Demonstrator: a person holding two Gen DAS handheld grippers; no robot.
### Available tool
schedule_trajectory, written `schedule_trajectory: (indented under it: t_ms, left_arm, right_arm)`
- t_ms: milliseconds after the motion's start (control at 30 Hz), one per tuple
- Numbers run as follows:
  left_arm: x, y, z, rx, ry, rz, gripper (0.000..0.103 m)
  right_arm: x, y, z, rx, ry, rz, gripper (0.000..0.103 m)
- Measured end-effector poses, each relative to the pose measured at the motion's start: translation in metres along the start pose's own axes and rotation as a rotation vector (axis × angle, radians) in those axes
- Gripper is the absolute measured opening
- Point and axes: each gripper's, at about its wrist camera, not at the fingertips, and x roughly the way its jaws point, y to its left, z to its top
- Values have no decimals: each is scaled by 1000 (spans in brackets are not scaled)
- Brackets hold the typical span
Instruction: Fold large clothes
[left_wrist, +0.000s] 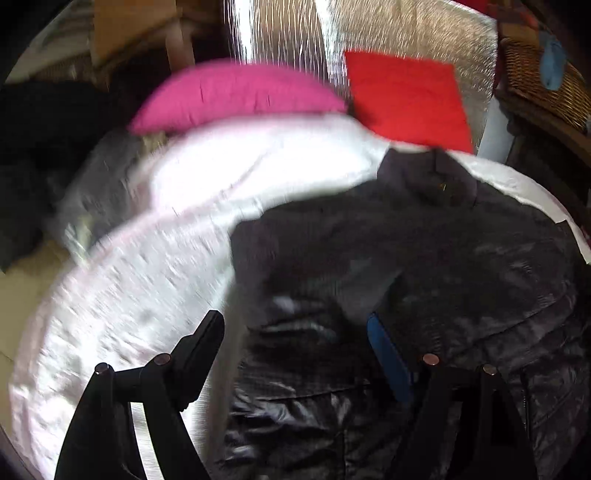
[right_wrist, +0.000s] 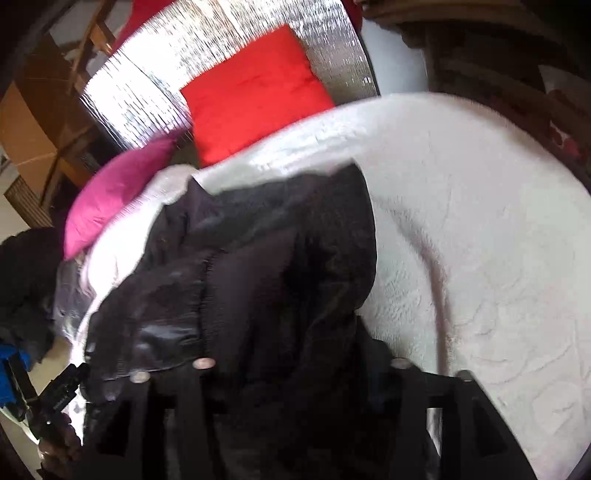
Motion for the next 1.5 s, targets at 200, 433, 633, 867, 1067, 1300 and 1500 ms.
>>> schedule_trajectory:
  t_ms: [200, 433, 633, 867, 1067, 1300, 1500]
  left_arm:
    - [-53, 2, 5, -18, -116, 25, 80]
    - [-113, 1, -7, -6, -209, 59, 85]
    - [-155, 2, -27, 3, -248, 110, 93]
    - [-199, 12, -77, -48, -217, 105, 93]
    - [-252, 20, -97, -14, -258, 169, 93]
    - [-315, 42, -98, -47, -345, 214, 93]
    - [-360, 59, -100, -63, -403, 247, 93]
  right_arm:
    - [-45, -2, -9, 8, -65, 28, 69]
    - [-91, 3, -23, 18, -122, 86, 69]
    - [-135, -4, -53, -1, -162, 115, 69]
    - [-192, -11, -97, 14, -256, 170, 69]
    - [-240, -12, -131, 44, -368, 254, 70]
    - [-303, 1, -150, -8, -484, 284, 71]
    - [-408, 11, -141, -30, -696, 252, 72]
